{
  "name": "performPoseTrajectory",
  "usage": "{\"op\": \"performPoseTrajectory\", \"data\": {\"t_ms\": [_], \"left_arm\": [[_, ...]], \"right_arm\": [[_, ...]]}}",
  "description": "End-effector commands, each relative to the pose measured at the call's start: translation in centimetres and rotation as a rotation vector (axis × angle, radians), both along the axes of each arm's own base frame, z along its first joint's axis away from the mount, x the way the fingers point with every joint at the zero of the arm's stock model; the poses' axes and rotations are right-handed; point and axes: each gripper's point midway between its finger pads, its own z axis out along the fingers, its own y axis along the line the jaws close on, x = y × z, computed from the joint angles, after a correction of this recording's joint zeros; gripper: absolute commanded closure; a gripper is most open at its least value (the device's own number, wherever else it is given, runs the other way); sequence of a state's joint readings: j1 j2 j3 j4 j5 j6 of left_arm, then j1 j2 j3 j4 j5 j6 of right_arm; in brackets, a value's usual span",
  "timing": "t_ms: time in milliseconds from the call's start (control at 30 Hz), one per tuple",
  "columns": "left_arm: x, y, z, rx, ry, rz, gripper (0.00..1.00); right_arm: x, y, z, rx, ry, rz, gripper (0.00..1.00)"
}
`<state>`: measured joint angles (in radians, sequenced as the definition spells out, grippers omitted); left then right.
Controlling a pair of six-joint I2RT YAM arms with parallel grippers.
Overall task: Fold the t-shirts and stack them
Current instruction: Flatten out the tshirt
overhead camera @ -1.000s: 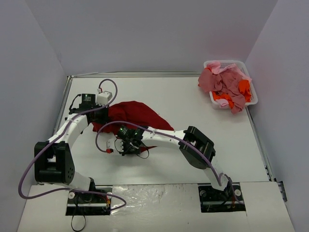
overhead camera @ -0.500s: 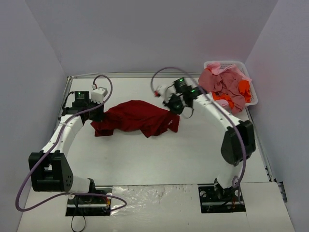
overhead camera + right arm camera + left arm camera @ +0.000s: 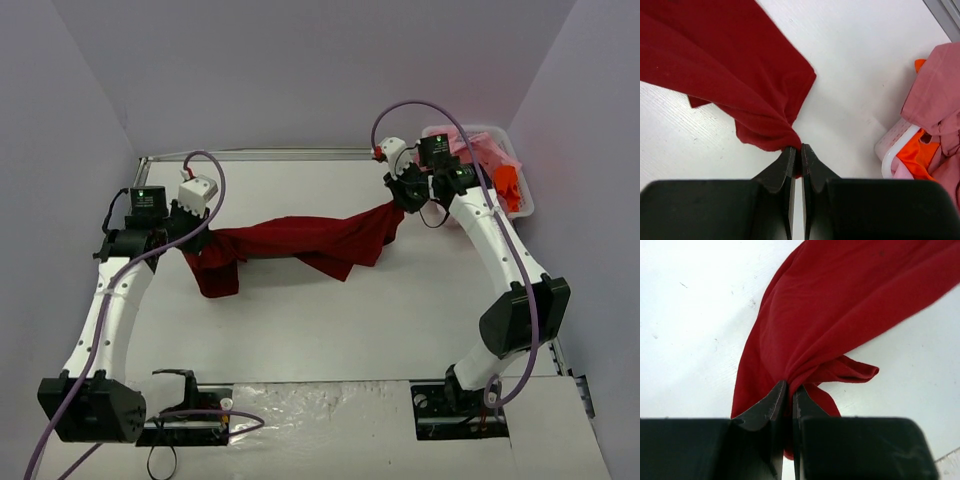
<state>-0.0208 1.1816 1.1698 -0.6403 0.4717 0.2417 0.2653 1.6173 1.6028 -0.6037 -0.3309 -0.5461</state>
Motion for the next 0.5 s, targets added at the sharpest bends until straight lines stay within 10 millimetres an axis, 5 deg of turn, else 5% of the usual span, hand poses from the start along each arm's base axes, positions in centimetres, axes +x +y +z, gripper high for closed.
{"op": "performPoseTrajectory", "data": {"t_ms": [0, 467], "left_arm": [[-2.0, -0.4, 3.0, 0.023, -0.072, -0.09, 0.98], [-13.8, -4.4, 1.0, 0.02, -0.018, -0.692, 0.98]], "right_arm": [[-0.4, -0.9, 2.4, 0.036, -0.029, -0.039, 1.0], [-5.7, -2.0, 3.3, 0.043, 0.008, 0.019, 1.0]]}}
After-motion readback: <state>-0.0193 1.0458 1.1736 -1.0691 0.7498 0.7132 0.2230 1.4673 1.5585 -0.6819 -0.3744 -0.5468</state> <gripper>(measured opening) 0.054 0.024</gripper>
